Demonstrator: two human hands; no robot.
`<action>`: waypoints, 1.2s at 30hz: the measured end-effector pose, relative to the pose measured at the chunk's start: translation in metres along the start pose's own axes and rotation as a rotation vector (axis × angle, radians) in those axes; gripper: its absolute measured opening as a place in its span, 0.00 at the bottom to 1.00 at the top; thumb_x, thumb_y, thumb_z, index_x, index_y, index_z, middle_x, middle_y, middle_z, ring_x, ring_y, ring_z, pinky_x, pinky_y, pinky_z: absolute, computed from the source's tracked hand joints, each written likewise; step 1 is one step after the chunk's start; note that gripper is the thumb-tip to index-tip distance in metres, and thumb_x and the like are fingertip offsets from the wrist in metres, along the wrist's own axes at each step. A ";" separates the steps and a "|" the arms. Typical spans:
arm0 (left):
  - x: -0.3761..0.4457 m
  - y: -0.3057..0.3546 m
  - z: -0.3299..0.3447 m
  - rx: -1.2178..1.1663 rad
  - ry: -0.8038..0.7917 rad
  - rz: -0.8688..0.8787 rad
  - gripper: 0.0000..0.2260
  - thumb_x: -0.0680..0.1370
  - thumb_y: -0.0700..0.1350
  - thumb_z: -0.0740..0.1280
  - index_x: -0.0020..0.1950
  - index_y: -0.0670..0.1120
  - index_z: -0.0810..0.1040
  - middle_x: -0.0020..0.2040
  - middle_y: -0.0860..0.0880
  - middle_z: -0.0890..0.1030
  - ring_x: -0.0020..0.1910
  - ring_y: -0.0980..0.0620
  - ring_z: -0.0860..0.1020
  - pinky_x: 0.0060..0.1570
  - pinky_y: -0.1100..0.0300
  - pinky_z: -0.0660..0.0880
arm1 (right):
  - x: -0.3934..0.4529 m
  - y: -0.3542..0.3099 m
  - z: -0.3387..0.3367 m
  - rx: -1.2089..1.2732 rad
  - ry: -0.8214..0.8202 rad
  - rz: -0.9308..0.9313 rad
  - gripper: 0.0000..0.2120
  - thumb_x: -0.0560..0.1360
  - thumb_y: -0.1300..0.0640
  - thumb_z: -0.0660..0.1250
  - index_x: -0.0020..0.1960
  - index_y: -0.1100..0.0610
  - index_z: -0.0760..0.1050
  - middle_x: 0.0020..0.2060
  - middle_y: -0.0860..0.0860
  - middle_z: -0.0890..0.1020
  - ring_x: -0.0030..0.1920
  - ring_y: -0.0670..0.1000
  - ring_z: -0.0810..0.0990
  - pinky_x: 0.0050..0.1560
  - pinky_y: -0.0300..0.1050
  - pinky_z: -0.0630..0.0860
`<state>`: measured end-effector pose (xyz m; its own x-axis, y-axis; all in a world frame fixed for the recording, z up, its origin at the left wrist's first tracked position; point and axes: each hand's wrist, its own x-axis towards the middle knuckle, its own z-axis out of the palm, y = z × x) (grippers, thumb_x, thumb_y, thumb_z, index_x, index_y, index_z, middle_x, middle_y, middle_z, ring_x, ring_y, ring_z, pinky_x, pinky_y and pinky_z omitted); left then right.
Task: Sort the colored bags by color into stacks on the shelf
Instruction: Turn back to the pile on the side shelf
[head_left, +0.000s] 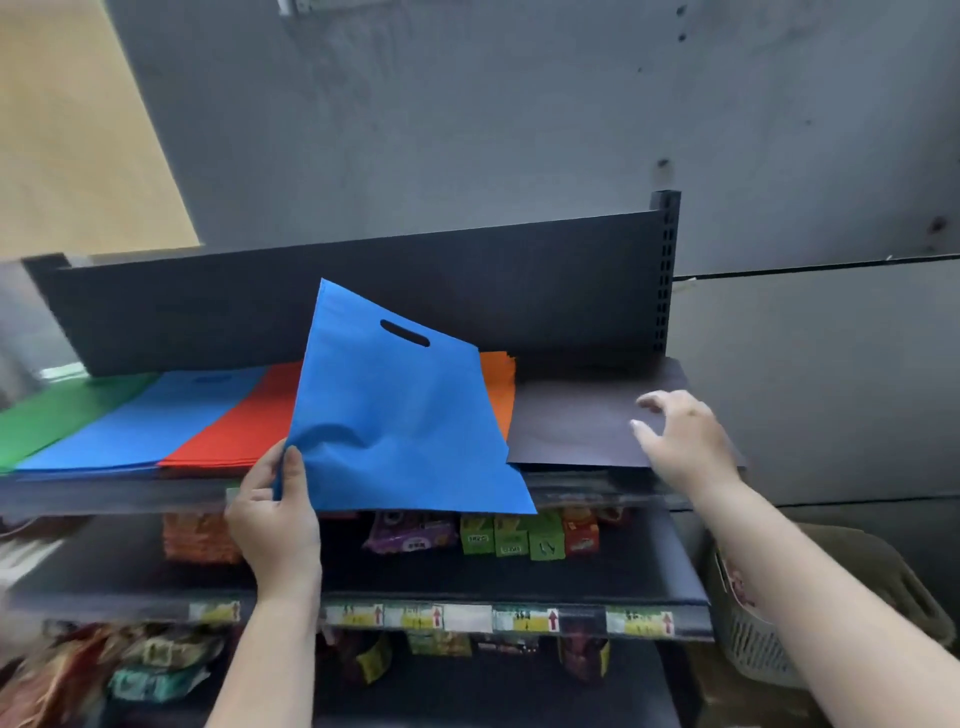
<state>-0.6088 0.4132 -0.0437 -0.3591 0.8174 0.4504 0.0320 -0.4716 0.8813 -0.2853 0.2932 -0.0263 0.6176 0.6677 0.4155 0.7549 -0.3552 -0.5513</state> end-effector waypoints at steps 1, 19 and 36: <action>-0.001 0.003 -0.005 -0.005 0.021 0.002 0.13 0.79 0.48 0.65 0.60 0.43 0.78 0.54 0.54 0.78 0.54 0.54 0.76 0.52 0.66 0.72 | -0.007 -0.017 0.004 0.128 -0.052 -0.037 0.12 0.77 0.56 0.66 0.59 0.59 0.77 0.49 0.52 0.79 0.50 0.52 0.75 0.48 0.41 0.70; 0.090 -0.001 -0.161 -0.006 0.245 0.018 0.05 0.79 0.48 0.65 0.48 0.58 0.78 0.46 0.67 0.79 0.45 0.74 0.76 0.40 0.75 0.73 | -0.088 -0.234 0.149 0.965 -0.590 0.038 0.10 0.74 0.62 0.70 0.43 0.47 0.79 0.42 0.43 0.84 0.41 0.44 0.83 0.39 0.42 0.81; 0.306 -0.108 -0.271 0.253 0.010 0.087 0.05 0.75 0.42 0.70 0.45 0.53 0.79 0.41 0.58 0.82 0.40 0.64 0.81 0.39 0.67 0.79 | -0.073 -0.407 0.295 0.797 -0.219 -0.171 0.14 0.70 0.65 0.73 0.38 0.46 0.78 0.35 0.41 0.83 0.35 0.38 0.80 0.36 0.32 0.76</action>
<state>-0.9746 0.6247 -0.0395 -0.3539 0.7738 0.5254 0.2946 -0.4409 0.8478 -0.7028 0.5825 -0.0457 0.3904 0.8112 0.4354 0.4022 0.2752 -0.8732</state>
